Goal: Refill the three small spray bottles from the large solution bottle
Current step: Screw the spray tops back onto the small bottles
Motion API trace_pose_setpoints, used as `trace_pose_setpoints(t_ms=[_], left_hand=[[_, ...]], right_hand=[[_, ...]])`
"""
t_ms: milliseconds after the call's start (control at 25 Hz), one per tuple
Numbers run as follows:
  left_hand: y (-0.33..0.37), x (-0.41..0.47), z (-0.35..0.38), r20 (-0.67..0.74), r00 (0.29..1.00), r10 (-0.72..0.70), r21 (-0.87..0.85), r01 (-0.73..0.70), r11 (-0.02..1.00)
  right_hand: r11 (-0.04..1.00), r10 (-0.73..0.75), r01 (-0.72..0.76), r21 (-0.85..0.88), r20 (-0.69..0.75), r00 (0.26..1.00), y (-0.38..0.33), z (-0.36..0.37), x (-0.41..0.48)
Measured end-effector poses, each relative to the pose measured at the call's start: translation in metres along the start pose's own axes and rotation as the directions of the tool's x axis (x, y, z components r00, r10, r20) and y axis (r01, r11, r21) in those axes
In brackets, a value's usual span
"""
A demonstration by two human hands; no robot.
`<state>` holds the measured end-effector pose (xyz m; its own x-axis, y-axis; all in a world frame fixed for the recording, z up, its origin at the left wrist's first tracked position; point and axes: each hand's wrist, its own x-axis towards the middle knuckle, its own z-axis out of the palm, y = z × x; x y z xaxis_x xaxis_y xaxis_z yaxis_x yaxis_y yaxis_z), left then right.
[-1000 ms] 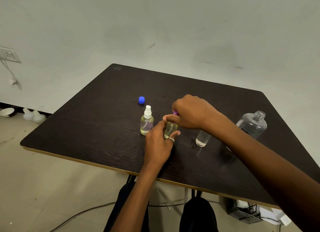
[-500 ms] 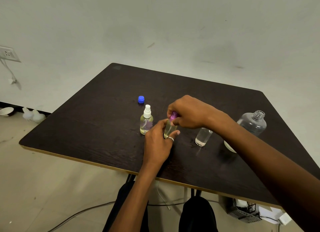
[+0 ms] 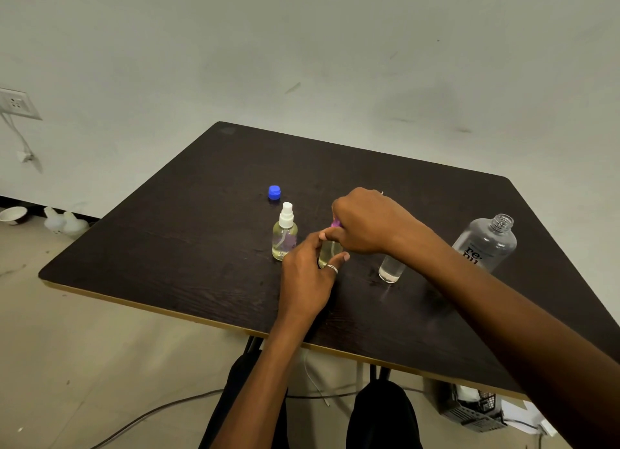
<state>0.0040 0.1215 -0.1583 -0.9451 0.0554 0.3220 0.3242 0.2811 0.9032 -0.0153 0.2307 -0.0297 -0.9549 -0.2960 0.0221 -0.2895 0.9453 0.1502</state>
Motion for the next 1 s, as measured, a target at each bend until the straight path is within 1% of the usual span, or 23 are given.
trace_pose_setpoints(t_ms=[120,240,320,440,520,760,880,1000], left_hand=[[0.000,-0.001,0.000,-0.006,1.000,0.013,-0.004,-0.013,1.000],[0.001,-0.001,0.001,0.002,1.000,0.014,-0.004,-0.014,1.000],[0.001,-0.001,0.000,0.003,1.000,0.016,-0.001,-0.016,1.000],[0.000,-0.001,0.000,0.021,1.000,0.011,0.011,-0.012,1.000],[0.001,0.000,0.000,0.027,1.000,0.000,0.021,-0.001,1.000],[0.004,0.001,-0.001,0.022,0.999,-0.029,0.046,0.028,0.999],[0.004,0.001,0.000,0.002,0.999,-0.036,0.051,0.036,0.998],[0.002,0.000,0.002,-0.025,1.000,-0.018,0.058,0.019,0.998]], right_hand=[[0.999,-0.006,0.005,0.043,0.001,1.000,0.003,0.004,0.000],[0.987,-0.098,0.089,0.130,0.062,0.993,0.010,0.000,-0.002],[0.978,-0.167,0.154,0.138,0.095,0.981,0.014,-0.004,-0.004],[0.975,-0.199,0.190,0.112,0.075,0.977,0.015,-0.004,-0.003],[0.976,-0.192,0.183,0.119,0.063,0.979,0.016,-0.002,-0.002],[0.969,-0.130,0.115,0.219,0.057,0.990,0.018,0.001,0.000],[0.966,-0.065,0.054,0.254,0.036,0.997,0.015,0.005,-0.001],[0.968,0.037,-0.034,0.249,-0.006,0.999,0.008,0.010,-0.003]])
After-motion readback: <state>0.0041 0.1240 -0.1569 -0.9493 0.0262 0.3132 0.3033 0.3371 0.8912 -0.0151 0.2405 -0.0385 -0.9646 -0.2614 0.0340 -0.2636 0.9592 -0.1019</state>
